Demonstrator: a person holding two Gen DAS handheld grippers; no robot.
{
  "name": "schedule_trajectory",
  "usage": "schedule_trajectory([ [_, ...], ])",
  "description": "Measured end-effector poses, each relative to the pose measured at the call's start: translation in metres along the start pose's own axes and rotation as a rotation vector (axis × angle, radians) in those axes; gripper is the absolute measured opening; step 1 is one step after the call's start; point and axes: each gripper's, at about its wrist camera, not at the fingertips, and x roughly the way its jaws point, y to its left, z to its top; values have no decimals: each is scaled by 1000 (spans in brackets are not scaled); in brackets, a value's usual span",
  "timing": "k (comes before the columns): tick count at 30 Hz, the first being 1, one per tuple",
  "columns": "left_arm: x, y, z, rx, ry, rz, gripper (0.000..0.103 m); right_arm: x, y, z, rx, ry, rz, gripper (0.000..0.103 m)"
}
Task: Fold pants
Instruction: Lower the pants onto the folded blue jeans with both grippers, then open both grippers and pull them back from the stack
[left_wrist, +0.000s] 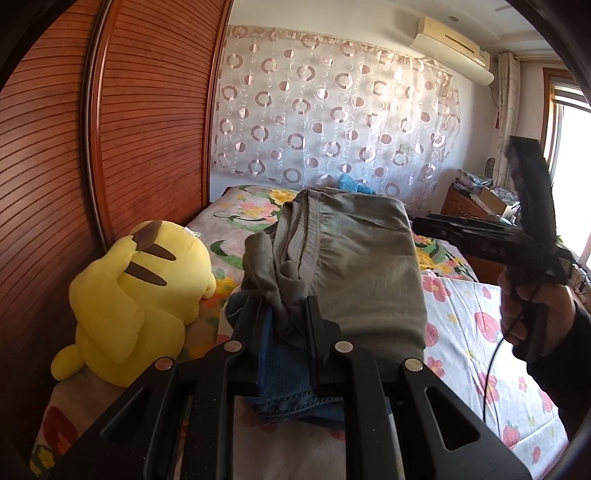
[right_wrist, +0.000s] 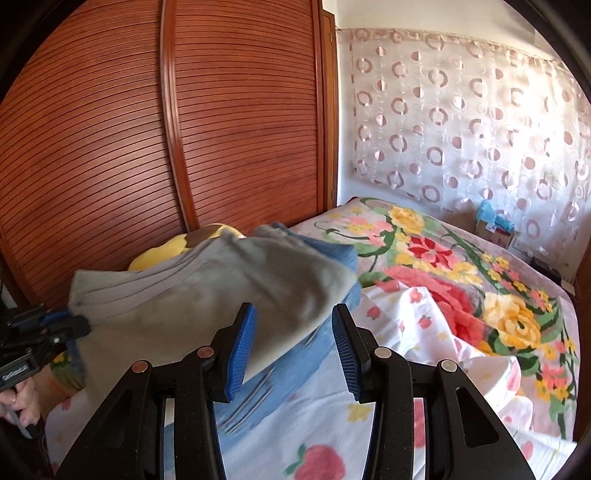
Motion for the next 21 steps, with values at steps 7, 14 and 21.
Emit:
schedule_trajectory([
  [7,-11,-3,-2,21,2,19,37,-27,14,-16,17,-1,2,44],
  [14,-25,-5,-6,33,-7,5,75,-47,26,-28,20,-6,-11,44],
  [21,-35,-7,-9,59,-19,20,91,-64,34,-39,28,-13,-18,44],
])
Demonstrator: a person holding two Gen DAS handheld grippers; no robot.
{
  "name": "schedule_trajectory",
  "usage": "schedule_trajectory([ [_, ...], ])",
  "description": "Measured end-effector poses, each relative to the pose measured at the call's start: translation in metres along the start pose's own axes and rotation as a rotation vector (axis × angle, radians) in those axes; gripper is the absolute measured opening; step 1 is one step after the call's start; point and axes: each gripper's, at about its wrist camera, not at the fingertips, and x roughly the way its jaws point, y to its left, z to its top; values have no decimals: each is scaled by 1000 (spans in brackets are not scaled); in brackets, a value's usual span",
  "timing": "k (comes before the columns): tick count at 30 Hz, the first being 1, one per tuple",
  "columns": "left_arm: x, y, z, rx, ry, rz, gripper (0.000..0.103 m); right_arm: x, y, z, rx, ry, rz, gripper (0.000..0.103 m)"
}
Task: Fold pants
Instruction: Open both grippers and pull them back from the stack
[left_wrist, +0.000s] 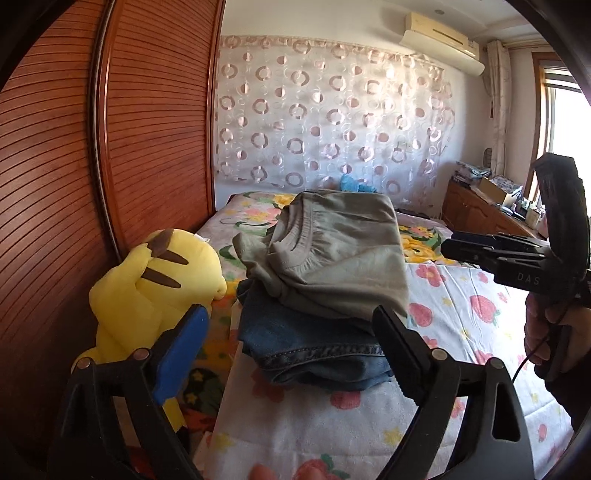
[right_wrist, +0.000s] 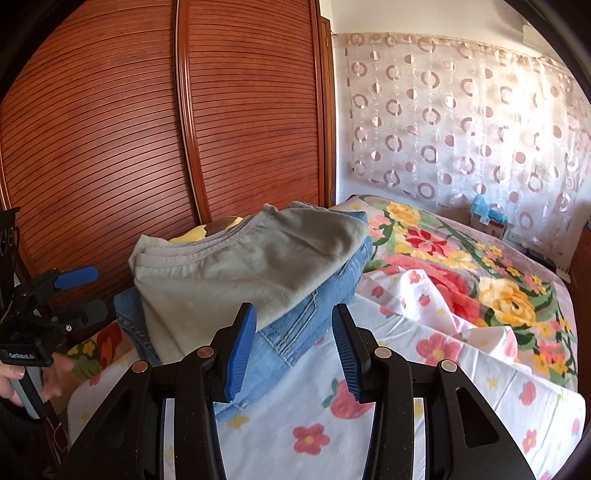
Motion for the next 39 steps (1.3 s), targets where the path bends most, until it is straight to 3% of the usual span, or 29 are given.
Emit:
schedule_trajectory([
  [10,-7,-10,-10,22,35,-22,91,-25,7,-18,32,-8,-8,44],
  [24,-21,-57,-18,105,54,-134,91,-93,12,-47,100,-42,-95,45],
  [32,-46,-90,-12,148,18,-186,91,-151,21,-66,139,-90,-160,51],
  [36,-61,-104,-11,158,7,-195,91,-177,28,-76,163,-116,-209,64],
  [39,-68,-115,-12,176,9,-202,91,-190,34,-84,189,-118,-231,66],
])
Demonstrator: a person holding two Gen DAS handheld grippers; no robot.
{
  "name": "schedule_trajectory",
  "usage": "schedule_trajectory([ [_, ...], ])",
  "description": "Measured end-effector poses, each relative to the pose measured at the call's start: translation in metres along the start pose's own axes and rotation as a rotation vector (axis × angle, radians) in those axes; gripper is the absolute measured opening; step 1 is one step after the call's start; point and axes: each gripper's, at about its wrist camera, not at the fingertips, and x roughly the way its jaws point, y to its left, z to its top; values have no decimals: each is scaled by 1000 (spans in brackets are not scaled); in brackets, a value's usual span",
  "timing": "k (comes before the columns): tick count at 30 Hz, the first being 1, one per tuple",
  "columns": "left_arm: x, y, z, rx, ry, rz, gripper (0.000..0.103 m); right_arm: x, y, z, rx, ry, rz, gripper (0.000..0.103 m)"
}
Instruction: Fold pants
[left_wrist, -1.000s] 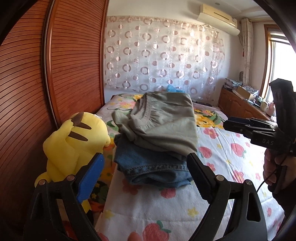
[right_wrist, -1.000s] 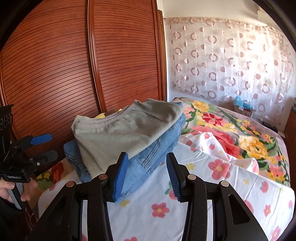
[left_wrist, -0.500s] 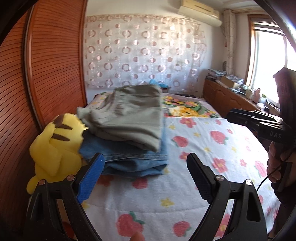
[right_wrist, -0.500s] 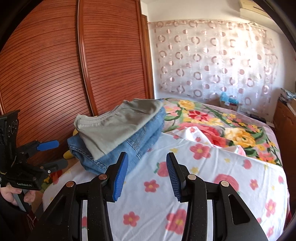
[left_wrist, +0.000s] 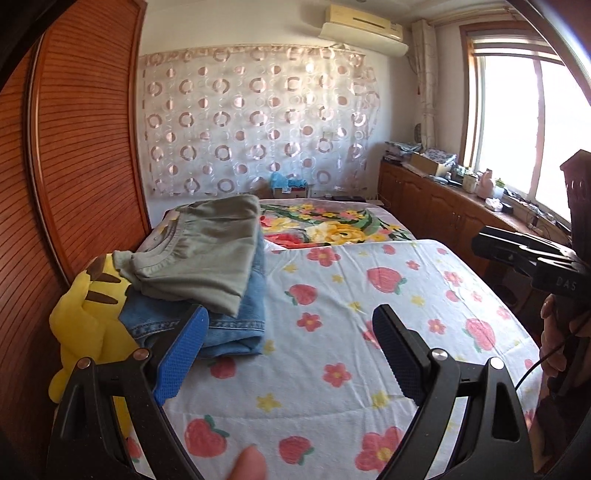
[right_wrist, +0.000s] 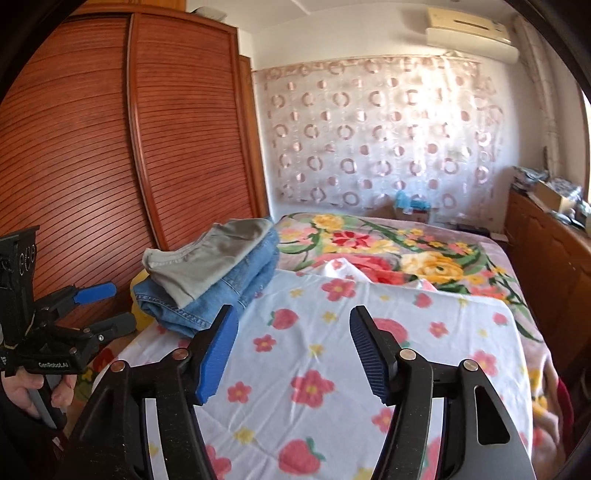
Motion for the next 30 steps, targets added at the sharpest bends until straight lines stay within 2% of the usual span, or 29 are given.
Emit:
schedule_trajectory([
  [5,-5,-16,3,2,7,-28,91,-23,3,-13,37,-1,-79,74],
  [12,-7,-39,5,21,-2,-40,91,-48,24,-20,55,-4,-173,79],
  [20,-5,-55,12,32,-4,-46,91,-64,48,-24,62,-33,-232,79],
  [30,-27,-62,28,30,-60,-39,91,-86,64,-29,68,-102,-260,80],
])
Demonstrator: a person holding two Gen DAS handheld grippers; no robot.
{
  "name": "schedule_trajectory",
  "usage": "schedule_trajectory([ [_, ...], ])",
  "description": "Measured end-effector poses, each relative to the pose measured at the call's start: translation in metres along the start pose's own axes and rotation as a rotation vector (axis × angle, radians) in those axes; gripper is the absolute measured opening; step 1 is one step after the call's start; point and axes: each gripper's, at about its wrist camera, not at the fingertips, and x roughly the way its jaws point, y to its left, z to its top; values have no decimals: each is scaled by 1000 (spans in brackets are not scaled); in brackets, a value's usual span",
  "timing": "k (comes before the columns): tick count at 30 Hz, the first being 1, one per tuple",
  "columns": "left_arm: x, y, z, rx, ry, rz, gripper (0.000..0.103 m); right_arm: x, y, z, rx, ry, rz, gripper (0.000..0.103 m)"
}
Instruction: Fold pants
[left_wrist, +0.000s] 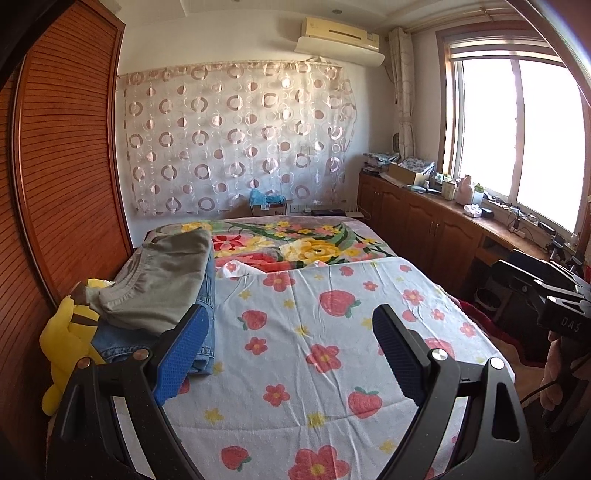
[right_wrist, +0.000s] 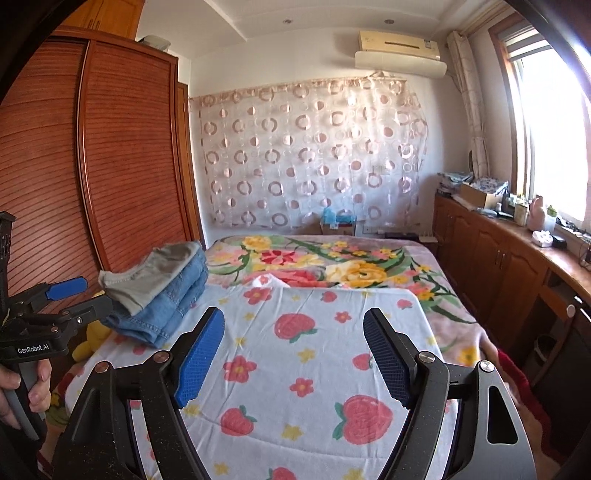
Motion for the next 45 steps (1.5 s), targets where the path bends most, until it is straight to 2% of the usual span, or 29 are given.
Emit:
schedule_trajectory([
  [10,-14,0,4,9,-37,24,91,-13,4,-14,-1,-49,-26,82],
  [45,-17,0,4,6,-38,21,91,-2,-7,-13,-15,-41,-26,83],
])
